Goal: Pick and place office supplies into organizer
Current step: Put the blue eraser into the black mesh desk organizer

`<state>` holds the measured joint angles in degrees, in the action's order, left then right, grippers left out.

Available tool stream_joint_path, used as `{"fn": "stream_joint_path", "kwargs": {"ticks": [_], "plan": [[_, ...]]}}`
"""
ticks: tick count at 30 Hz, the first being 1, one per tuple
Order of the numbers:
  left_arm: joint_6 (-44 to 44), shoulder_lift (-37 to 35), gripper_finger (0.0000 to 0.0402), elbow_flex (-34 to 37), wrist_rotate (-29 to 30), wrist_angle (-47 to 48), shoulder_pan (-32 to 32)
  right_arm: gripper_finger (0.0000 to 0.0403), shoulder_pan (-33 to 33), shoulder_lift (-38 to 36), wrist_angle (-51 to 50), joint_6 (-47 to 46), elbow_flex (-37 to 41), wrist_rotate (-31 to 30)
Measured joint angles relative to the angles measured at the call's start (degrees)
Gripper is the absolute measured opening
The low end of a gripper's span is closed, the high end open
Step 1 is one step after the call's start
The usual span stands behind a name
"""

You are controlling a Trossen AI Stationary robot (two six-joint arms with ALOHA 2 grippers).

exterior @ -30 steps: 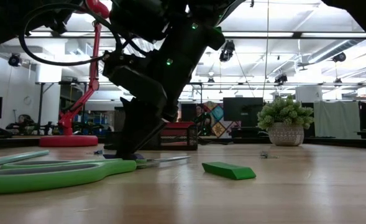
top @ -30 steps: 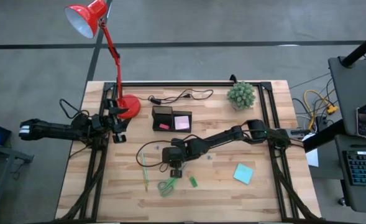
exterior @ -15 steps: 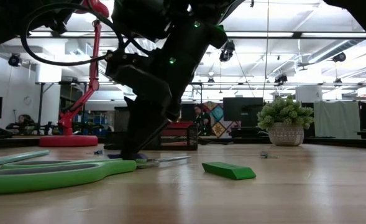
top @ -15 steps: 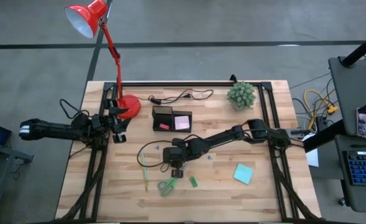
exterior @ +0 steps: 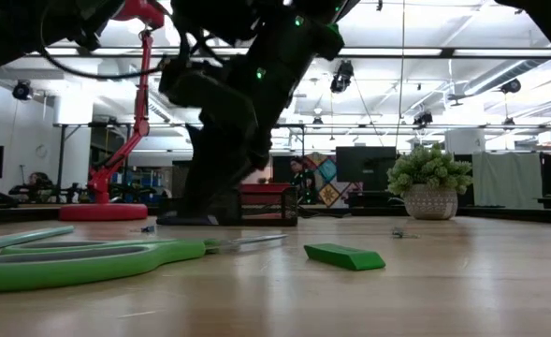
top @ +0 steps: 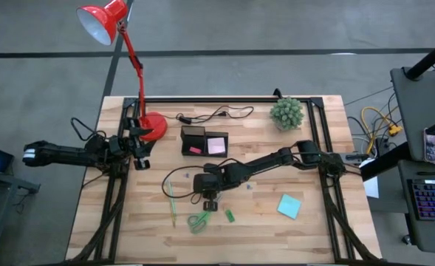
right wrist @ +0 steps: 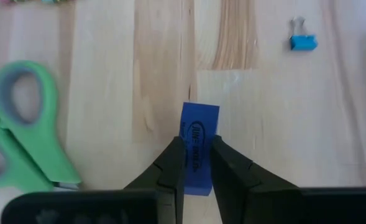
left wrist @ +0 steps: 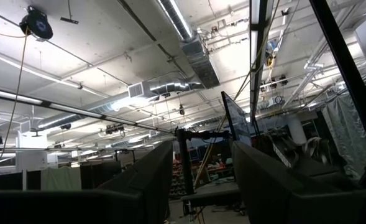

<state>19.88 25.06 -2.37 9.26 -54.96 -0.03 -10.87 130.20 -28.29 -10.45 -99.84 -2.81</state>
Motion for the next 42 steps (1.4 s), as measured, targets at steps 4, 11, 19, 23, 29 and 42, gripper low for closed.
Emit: {"fn": "stream_joint_path", "kwargs": {"ticks": [4, 11, 19, 23, 29, 42], "plan": [[0.0, 0.0, 0.0155, 0.0, 0.0, 0.0, 0.0, 0.0053, 0.0, -0.5, 0.1, 0.2, -0.1, -0.1], [0.0, 0.0, 0.0155, 0.0, 0.0, 0.0, 0.0, 0.0053, 1.0, -0.7, 0.5, 3.5, -0.1, -0.3], [0.0, 0.0, 0.0155, 0.0, 0.0, 0.0, 0.0, 0.0053, 4.5, -1.5, 1.5, 7.9, -0.1, -0.4], [0.0, 0.0, 0.0155, 0.0, 0.0, 0.0, 0.0, 0.0053, 6.4, -2.8, 2.6, 11.3, -0.2, -0.3], [0.0, 0.0, 0.0155, 0.0, 0.0, 0.0, 0.0, 0.0053, 10.3, -5.1, 4.9, 16.7, -0.3, -0.3], [0.0, 0.0, 0.0155, 0.0, 0.0, 0.0, 0.0, 0.0053, 17.4, -5.2, 6.3, 21.9, -0.3, 0.7]]}}
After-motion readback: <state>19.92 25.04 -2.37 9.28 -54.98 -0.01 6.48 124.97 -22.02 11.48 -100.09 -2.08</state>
